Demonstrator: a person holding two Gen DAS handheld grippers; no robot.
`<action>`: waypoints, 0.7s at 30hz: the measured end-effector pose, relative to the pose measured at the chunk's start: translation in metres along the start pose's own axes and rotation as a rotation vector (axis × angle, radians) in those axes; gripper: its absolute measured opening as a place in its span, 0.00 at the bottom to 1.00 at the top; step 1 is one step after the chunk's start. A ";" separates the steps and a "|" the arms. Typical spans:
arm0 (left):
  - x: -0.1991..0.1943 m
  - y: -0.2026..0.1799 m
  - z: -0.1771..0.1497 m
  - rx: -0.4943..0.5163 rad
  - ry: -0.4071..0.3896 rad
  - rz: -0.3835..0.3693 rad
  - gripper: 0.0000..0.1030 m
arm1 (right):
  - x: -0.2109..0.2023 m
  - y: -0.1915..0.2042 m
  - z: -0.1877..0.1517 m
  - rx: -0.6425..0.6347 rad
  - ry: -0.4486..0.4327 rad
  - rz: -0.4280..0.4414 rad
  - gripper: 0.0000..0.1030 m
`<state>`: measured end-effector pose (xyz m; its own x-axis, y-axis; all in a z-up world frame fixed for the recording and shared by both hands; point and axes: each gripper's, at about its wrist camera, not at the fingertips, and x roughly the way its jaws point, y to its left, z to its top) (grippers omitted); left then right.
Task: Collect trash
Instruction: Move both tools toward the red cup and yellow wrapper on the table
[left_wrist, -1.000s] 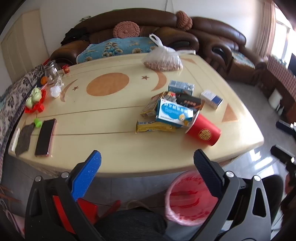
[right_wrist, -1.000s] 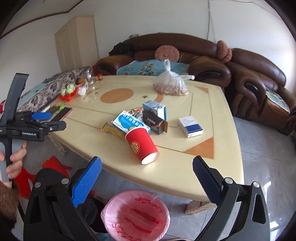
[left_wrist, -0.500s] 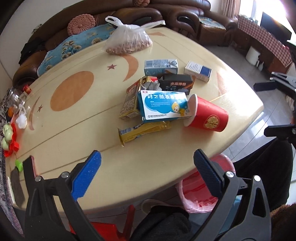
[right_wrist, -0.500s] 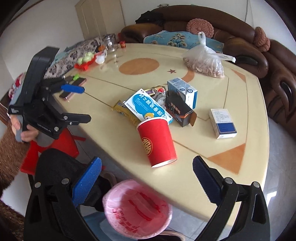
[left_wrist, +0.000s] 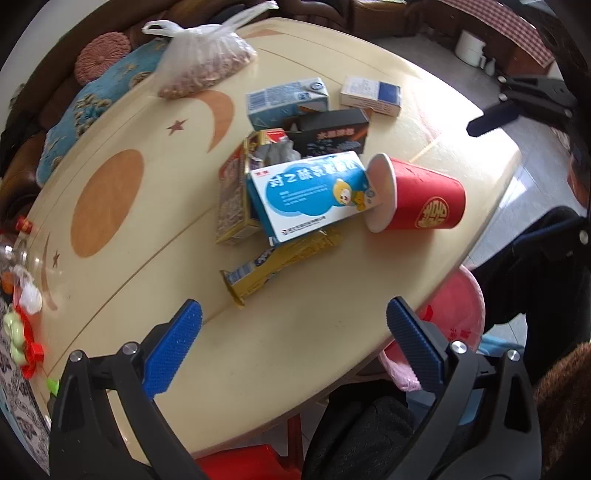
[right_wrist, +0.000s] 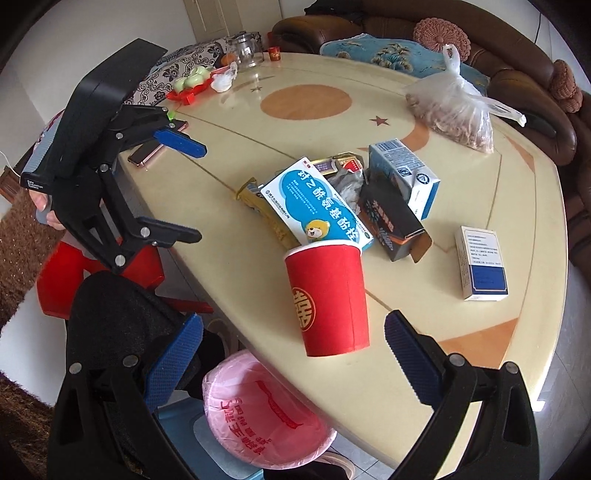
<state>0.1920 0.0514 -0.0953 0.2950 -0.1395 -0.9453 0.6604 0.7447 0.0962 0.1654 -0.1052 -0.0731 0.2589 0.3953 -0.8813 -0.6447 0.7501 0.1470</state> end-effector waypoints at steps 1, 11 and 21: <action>0.001 -0.001 0.001 0.011 0.005 -0.009 0.95 | 0.001 -0.002 0.002 -0.003 0.007 0.006 0.94; 0.020 0.000 0.018 0.106 0.075 -0.082 0.95 | 0.014 -0.009 0.013 -0.047 0.079 0.011 0.94; 0.053 0.011 0.025 0.139 0.142 -0.199 0.95 | 0.035 -0.016 0.016 -0.035 0.133 0.048 0.94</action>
<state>0.2320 0.0361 -0.1364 0.0570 -0.1739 -0.9831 0.7868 0.6140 -0.0630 0.1963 -0.0953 -0.0994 0.1316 0.3549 -0.9256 -0.6796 0.7120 0.1764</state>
